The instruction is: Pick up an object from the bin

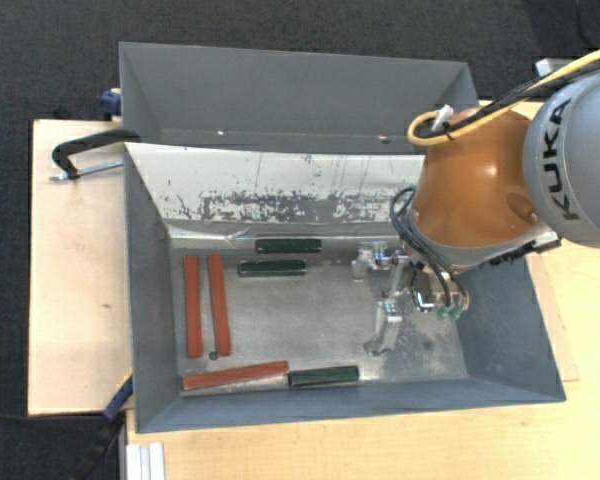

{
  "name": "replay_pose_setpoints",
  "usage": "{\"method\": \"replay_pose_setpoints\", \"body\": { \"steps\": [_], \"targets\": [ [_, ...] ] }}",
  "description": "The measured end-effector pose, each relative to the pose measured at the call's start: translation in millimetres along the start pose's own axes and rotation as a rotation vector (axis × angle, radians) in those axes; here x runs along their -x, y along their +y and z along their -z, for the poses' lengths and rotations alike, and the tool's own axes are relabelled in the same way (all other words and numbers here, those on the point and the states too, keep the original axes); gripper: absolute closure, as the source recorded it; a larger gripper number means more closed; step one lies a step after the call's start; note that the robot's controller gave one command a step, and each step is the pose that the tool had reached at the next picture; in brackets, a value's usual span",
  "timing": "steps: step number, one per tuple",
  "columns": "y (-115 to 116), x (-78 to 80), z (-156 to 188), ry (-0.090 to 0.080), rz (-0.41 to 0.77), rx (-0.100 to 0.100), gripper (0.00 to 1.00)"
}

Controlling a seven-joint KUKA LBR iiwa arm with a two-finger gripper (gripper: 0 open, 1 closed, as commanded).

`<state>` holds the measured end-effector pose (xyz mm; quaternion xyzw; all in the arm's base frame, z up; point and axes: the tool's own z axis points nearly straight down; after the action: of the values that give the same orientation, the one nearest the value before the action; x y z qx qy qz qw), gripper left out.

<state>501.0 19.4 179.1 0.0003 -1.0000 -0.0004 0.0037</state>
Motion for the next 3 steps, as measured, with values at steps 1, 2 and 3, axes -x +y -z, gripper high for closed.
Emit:
{"method": "replay_pose_setpoints", "body": {
  "steps": [1, 2, 3],
  "targets": [
    [-0.1, 1.8, 4.2, -0.009, -0.001, 0.0, 0.0],
    [53.0, 26.4, -17.3, -0.015, -0.041, 0.0, 0.0],
    [44.2, 61.6, -58.2, -0.013, -0.04, 0.001, 1.0]
  ]
}}
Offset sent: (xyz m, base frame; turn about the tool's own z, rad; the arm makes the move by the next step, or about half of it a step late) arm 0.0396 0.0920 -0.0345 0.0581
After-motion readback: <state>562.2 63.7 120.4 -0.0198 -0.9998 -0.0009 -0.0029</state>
